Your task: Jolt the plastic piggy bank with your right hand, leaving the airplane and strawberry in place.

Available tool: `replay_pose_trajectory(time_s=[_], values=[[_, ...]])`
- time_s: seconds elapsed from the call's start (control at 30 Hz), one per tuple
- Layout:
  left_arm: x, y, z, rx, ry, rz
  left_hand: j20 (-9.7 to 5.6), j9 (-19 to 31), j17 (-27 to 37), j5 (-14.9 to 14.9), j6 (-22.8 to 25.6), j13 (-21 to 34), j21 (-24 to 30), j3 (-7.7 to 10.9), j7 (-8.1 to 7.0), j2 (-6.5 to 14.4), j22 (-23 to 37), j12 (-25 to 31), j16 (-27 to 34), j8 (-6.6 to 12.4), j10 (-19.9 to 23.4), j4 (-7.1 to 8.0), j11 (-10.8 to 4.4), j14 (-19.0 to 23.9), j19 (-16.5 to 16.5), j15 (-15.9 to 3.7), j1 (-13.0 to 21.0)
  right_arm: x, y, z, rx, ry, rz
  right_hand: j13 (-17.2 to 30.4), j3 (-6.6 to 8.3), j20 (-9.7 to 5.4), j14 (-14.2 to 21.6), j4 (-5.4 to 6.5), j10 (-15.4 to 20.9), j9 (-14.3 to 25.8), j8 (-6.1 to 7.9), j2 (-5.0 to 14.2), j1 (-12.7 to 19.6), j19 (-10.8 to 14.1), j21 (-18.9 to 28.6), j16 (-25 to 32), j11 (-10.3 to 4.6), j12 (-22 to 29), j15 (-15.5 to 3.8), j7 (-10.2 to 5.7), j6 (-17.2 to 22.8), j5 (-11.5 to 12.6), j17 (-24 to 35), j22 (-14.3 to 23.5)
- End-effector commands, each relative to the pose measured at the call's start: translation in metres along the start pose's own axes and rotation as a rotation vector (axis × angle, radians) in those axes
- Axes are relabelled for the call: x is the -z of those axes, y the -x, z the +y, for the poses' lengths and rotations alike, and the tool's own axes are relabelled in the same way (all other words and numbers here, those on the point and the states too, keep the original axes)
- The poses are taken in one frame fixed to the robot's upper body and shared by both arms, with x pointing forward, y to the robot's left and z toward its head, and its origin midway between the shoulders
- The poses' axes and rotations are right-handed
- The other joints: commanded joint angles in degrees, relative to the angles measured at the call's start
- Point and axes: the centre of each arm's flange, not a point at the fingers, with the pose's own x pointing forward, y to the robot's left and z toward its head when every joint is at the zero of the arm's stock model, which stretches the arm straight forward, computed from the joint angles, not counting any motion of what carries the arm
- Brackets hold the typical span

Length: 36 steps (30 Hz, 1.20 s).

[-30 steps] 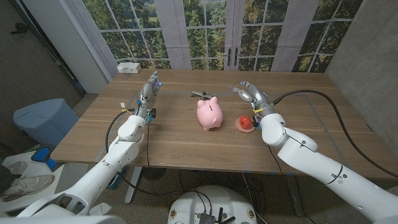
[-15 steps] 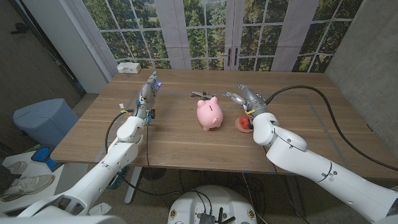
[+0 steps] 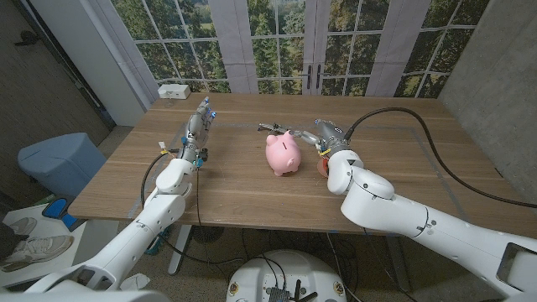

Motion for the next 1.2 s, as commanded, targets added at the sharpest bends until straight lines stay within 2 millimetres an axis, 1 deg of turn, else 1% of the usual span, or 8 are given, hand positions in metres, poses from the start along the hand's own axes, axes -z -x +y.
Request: replay_pose_trajectory(time_s=[0.03,0.27,0.43,0.63,0.83,1.0,1.03,1.2], values=[[-0.001,0.007,0.005,-0.006,0.007,-0.012,-8.04,0.30,0.05,0.24,0.15,0.08,0.00,0.17,0.13,3.19,0.24,-0.07,0.06,0.09,-0.14,-0.44,0.24,-1.00,0.24,-6.87,0.18,-0.019,0.003,0.012,-0.053,0.090,0.026,0.29,-0.45,-0.12,-0.75,0.01,0.02,0.09,0.66,-0.31,0.15,-0.42,-0.01,0.01,0.22,0.39,0.37,1.38,-0.29,0.40,0.10,0.18],[-0.002,0.010,0.007,-0.008,0.011,-0.019,-7.91,0.31,0.05,0.24,0.14,0.08,0.00,0.13,0.28,3.20,0.23,-0.07,0.06,0.08,-0.05,-0.58,0.49,-0.92,0.35,-6.71,0.28,-0.029,0.004,0.021,-0.076,0.134,0.063,0.52,-0.94,0.00,-1.43,0.14,-0.36,0.18,0.65,-0.73,-0.02,-0.84,-0.10,0.11,0.69,0.46,0.61,1.90,-0.86,0.73,0.18,0.16],[0.000,0.013,0.008,-0.007,0.016,-0.021,-7.78,0.31,0.05,0.25,0.13,0.09,0.01,0.11,0.37,3.20,0.23,-0.10,0.04,0.08,-0.09,-0.65,0.56,-0.92,0.40,-6.57,0.33,-0.034,0.004,0.027,-0.089,0.153,0.086,0.68,-1.14,0.53,-1.99,0.16,-0.67,0.23,0.68,-0.84,0.07,-1.71,-0.36,0.12,0.74,0.48,0.62,1.97,-1.14,0.97,0.22,0.15],[0.001,0.017,0.010,-0.015,0.023,-0.022,-7.65,0.31,0.04,0.25,0.14,0.09,0.01,0.10,0.40,3.20,0.23,-0.11,0.05,0.08,-0.09,-0.72,0.67,-0.89,0.45,-6.48,0.38,-0.042,0.004,0.032,-0.091,0.167,0.096,0.91,-1.25,0.96,-2.86,0.14,-1.11,0.28,0.66,-0.71,0.48,-2.35,-0.45,0.10,1.54,0.52,1.05,2.58,-1.76,1.35,0.25,0.12],[0.002,0.018,0.012,-0.015,0.023,-0.021,-7.65,0.31,0.04,0.24,0.04,0.09,-0.02,0.07,0.52,3.18,0.23,-0.17,0.02,0.05,-0.19,-0.86,0.85,-0.90,0.45,-6.34,0.47,-0.056,0.003,0.038,-0.092,0.184,0.084,1.14,-1.57,1.27,-3.35,0.23,-1.17,0.33,0.84,-0.84,0.53,-3.40,-0.66,0.23,2.05,0.70,1.61,3.14,-1.79,1.62,0.29,0.09],[0.002,0.020,0.014,-0.020,0.026,-0.022,-7.58,0.31,0.04,0.24,-0.04,0.10,-0.03,0.06,0.58,3.18,0.23,-0.16,0.00,0.02,-0.16,-0.93,1.00,-0.93,0.47,-6.27,0.52,-0.067,-0.003,0.042,-0.121,0.208,0.071,1.24,-1.74,1.29,-3.42,0.31,-1.09,0.35,1.08,-0.87,0.49,-3.49,-0.59,0.34,2.16,0.81,1.75,3.30,-1.36,1.73,0.31,0.09],[0.002,0.021,0.015,-0.023,0.026,-0.023,-7.55,0.31,0.03,0.24,-0.06,0.10,-0.03,0.06,0.57,3.18,0.23,-0.18,-0.01,0.02,-0.20,-0.95,1.01,-0.94,0.48,-6.23,0.53,-0.069,-0.004,0.043,-0.135,0.215,0.074,1.28,-1.79,1.29,-3.43,0.33,-0.97,0.36,1.11,-0.88,0.50,-3.52,-0.56,0.39,2.45,0.89,1.87,3.36,-1.33,1.77,0.32,0.08],[0.001,0.026,0.020,-0.040,0.029,-0.031,-7.39,0.32,0.03,0.23,-0.20,0.10,-0.03,0.03,0.68,3.16,0.23,-0.22,-0.01,-0.02,-0.28,-1.04,1.05,-0.94,0.52,-6.11,0.59,-0.078,-0.012,0.050,-0.181,0.270,0.111,1.40,-2.04,1.29,-3.69,0.42,-1.03,0.38,1.21,-0.99,0.41,-3.61,-0.49,0.45,2.85,0.96,2.27,3.77,-1.23,1.90,0.36,0.07]])
